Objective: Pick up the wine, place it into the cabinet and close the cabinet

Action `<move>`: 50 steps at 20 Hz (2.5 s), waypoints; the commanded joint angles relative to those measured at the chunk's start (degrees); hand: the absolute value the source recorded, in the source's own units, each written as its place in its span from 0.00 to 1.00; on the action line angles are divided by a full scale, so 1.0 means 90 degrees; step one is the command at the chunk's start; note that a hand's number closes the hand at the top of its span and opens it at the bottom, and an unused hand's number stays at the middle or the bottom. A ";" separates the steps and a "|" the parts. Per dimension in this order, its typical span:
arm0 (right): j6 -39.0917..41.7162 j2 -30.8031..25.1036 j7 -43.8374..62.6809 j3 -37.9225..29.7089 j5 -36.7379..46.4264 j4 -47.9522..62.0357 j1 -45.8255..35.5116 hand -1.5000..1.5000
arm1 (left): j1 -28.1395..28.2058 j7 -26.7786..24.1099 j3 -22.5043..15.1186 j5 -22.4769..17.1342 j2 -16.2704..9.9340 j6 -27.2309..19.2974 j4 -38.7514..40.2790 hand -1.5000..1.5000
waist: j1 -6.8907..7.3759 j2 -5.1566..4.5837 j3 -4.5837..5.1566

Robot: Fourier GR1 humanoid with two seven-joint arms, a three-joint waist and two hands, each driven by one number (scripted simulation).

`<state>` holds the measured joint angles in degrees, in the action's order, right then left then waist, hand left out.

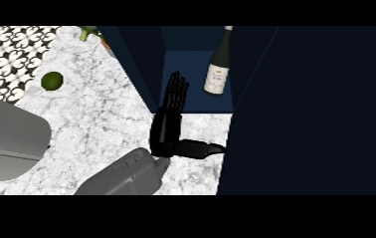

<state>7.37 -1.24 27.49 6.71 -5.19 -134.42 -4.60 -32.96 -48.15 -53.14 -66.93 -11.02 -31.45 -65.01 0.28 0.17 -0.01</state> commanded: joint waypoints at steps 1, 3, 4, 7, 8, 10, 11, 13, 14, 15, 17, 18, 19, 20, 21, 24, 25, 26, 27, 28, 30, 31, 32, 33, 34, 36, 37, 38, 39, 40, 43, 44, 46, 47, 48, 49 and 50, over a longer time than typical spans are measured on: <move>-0.0048 -0.0112 0.0326 -0.0157 -0.0148 -0.0621 0.0189 0.00 | 0.0749 0.0128 -0.0286 0.0455 -0.0691 -0.0193 -0.1386 0.00 | 0.0018 0.0022 -0.0002; 0.0241 -0.0350 0.0029 -0.0622 -0.0472 -0.0195 0.0069 0.00 | 0.0665 0.0544 -0.0128 0.0654 -0.0770 -0.0389 -0.1760 0.00 | -0.0003 0.0001 -0.0004; 0.0146 -0.0197 0.0138 -0.0300 -0.0374 -0.0175 0.0015 0.00 | 0.0687 0.0753 0.0045 0.0694 -0.1107 -0.0147 -0.1956 0.00 | 0.0000 -0.0001 -0.0002; 0.0703 -0.0668 0.0297 -0.0514 -0.1001 -0.0144 -0.0089 1.00 | 0.1049 0.0613 0.0040 0.0748 -0.1615 0.0358 -0.2325 0.00 | 0.0018 -0.0005 -0.0001; 0.0962 -0.0797 0.0129 -0.0636 -0.1243 -0.0283 0.0178 1.00 | 0.1223 0.0593 -0.0005 0.0827 -0.1626 0.0386 -0.2437 0.00 | -0.0005 -0.0004 -0.0003; 0.1021 -0.0840 0.0159 -0.0361 -0.0947 -0.0567 0.0151 1.00 | 0.1169 0.1019 0.0189 0.0723 -0.2165 0.0504 -0.3047 0.00 | 0.0005 0.0006 -0.0002; 0.1159 -0.0767 0.0102 0.0032 -0.0805 -0.0765 0.0552 1.00 | 0.1715 0.0642 -0.0022 0.0897 -0.2282 0.0636 -0.3254 1.00 | 0.0015 0.0014 -0.0001; 0.1292 -0.0975 0.0513 -0.0020 -0.1320 -0.0835 0.0319 1.00 | 0.1912 0.0743 0.0101 0.0904 -0.2538 0.0639 -0.3589 1.00 | 0.0020 0.0010 0.0000; 0.1245 -0.0794 0.0407 0.0303 -0.1029 -0.0960 0.0460 1.00 | 0.1948 0.0771 0.0403 0.0793 -0.2798 0.1055 -0.3521 1.00 | -0.0003 0.0004 0.0002; 0.1618 -0.0959 -0.0001 0.0003 -0.1331 -0.0677 0.0819 1.00 | 0.2414 0.0621 0.0295 0.0866 -0.3071 0.0995 -0.4010 1.00 | 0.0026 0.0009 -0.0004; 0.1320 -0.0674 0.0520 0.0639 -0.1308 -0.0818 0.0633 1.00 | 0.2495 0.0732 0.0552 0.0738 -0.3501 0.1333 -0.4115 1.00 | 0.0040 0.0010 0.0003; 0.1298 -0.0648 0.0733 0.0859 -0.1423 -0.1004 0.0834 1.00 | 0.2725 0.0637 0.0541 0.0742 -0.3582 0.1279 -0.4349 1.00 | 0.0048 0.0024 0.0003; 0.1391 -0.0785 0.0708 0.0464 -0.1825 -0.0848 0.0575 1.00 | 0.2821 0.0668 0.0573 0.0857 -0.3538 0.0923 -0.4653 1.00 | 0.0053 0.0012 -0.0002; 0.1209 -0.0628 0.0940 0.0861 -0.1622 -0.1192 0.0651 1.00 | 0.3096 0.0519 0.0723 0.0741 -0.3949 0.1347 -0.4718 1.00 | 0.0074 0.0028 0.0005; 0.1126 -0.0523 0.1020 0.1061 -0.1487 -0.1120 0.0413 1.00 | 0.3072 0.0639 0.0750 0.0776 -0.3875 0.1335 -0.4610 1.00 | 0.0040 0.0011 0.0005; 0.1106 -0.0371 0.1185 0.1827 -0.1190 -0.1365 0.0481 1.00 | 0.3484 0.0614 0.1042 0.0556 -0.4245 0.1748 -0.4555 1.00 | 0.0025 0.0020 0.0007; 0.1103 -0.0335 0.1205 0.2078 -0.1148 -0.1386 0.0641 1.00 | 0.3661 0.0439 0.1180 0.0587 -0.4353 0.1795 -0.4627 1.00 | 0.0027 0.0025 0.0006; 0.0954 -0.0187 0.1302 0.2434 -0.0814 -0.1232 0.0518 1.00 | 0.3925 0.0289 0.1433 0.0452 -0.4708 0.2064 -0.4798 0.00 | 0.0078 0.0035 0.0010; 0.0961 -0.0138 0.1450 0.2744 -0.0772 -0.1154 0.0249 1.00 | 0.3829 0.0335 0.1572 0.0395 -0.4697 0.2217 -0.4477 0.00 | 0.0053 0.0025 0.0014; 0.0778 0.0091 0.1408 0.3235 -0.0405 -0.1109 0.0349 1.00 | 0.3771 0.0313 0.1745 0.0231 -0.4492 0.2393 -0.4234 0.00 | -0.0006 0.0020 0.0015; 0.0330 0.0126 0.1485 0.3536 -0.0278 -0.0863 -0.0067 1.00 | 0.4557 0.0017 0.1953 0.0140 -0.5075 0.2693 -0.4727 0.00 | 0.0109 0.0037 0.0014; 0.0189 0.0129 0.1428 0.3889 -0.0088 -0.0959 0.0007 1.00 | 0.4569 0.0098 0.2273 -0.0220 -0.5241 0.2933 -0.4801 0.00 | 0.0089 0.0051 0.0014; -0.0152 0.0131 0.1719 0.4176 -0.0050 -0.0817 -0.0267 1.00 | 0.4732 -0.0062 0.2277 -0.0143 -0.5207 0.3122 -0.4495 0.00 | 0.0094 0.0046 0.0021; -0.0082 0.0131 0.1774 0.4445 0.0145 -0.0909 -0.0134 1.00 | 0.4867 -0.0120 0.2408 -0.0204 -0.5282 0.3103 -0.4605 0.00 | 0.0078 0.0059 0.0017; -0.0264 0.0131 0.1972 0.4502 0.0132 -0.0681 -0.0602 1.00 | 0.5082 -0.0265 0.2311 -0.0131 -0.5239 0.3164 -0.4607 0.00 | 0.0150 0.0064 0.0024; -0.0597 0.0131 0.1853 0.4878 0.0389 -0.0324 -0.0798 1.00 | 0.5176 -0.0179 0.2906 -0.0618 -0.5682 0.3485 -0.4474 0.00 | 0.0193 0.0076 0.0027; -0.0907 0.0131 0.1704 0.5071 0.0426 0.0026 -0.1150 1.00 | 0.5235 -0.0270 0.2685 -0.0356 -0.5428 0.3345 -0.4403 0.00 | 0.0169 0.0049 0.0024; -0.1174 0.0131 0.1672 0.5326 0.0608 0.0059 -0.1147 1.00 | 0.5432 -0.0250 0.2910 -0.0548 -0.5765 0.3458 -0.4564 0.00 | 0.0246 0.0091 0.0026; -0.1518 0.0131 0.1655 0.5364 0.0587 0.0221 -0.1479 1.00 | 0.5533 -0.0242 0.2876 -0.0533 -0.5690 0.3657 -0.4383 0.00 | 0.0182 0.0048 0.0023; -0.1682 0.0131 0.1575 0.5488 0.0686 0.0453 -0.1635 1.00 | 0.5594 -0.0310 0.3117 -0.0656 -0.5896 0.3937 -0.4240 0.00 | 0.0255 0.0066 0.0030; -0.2424 0.0117 0.1184 0.5624 0.0824 0.0821 -0.2130 1.00 | 0.5617 -0.0368 0.3281 -0.0649 -0.5940 0.4160 -0.4023 0.00 | 0.0256 0.0059 0.0035; -0.2556 0.0112 0.1433 0.5571 0.0901 0.0646 -0.2354 1.00 | 0.5781 -0.0364 0.3381 -0.0702 -0.6083 0.4162 -0.4010 0.00 | 0.0267 0.0077 0.0034; -0.2921 0.0102 0.1280 0.5325 0.0895 0.0901 -0.2652 1.00 | 0.5908 -0.0441 0.3436 -0.0678 -0.6144 0.4495 -0.3917 0.00 | 0.0336 0.0066 0.0037; -0.3114 0.0098 0.1018 0.5288 0.1063 0.0969 -0.2737 1.00 | 0.5878 -0.0423 0.3441 -0.0645 -0.6132 0.4551 -0.3875 0.00 | 0.0284 0.0054 0.0034; -0.3372 0.0094 0.1070 0.5153 0.0991 0.0841 -0.2830 1.00 | 0.5853 -0.0562 0.3376 -0.0493 -0.5949 0.4595 -0.3652 0.00 | 0.0268 0.0050 0.0047; -0.3580 0.0091 0.0910 0.5175 0.1081 0.0967 -0.2688 1.00 | 0.6067 -0.0617 0.3575 -0.0585 -0.6192 0.4860 -0.3673 0.00 | 0.0312 0.0053 0.0030; -0.3576 0.0090 0.1131 0.5111 0.0980 0.1001 -0.3017 1.00 | 0.6025 -0.0496 0.3743 -0.0795 -0.6337 0.5215 -0.3451 0.00 | 0.0312 0.0041 0.0041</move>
<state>-18.90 -9.13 38.78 50.26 0.64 -134.53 -24.01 19.76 -52.23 -22.22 -72.60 -65.80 9.72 -99.10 2.84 0.66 0.32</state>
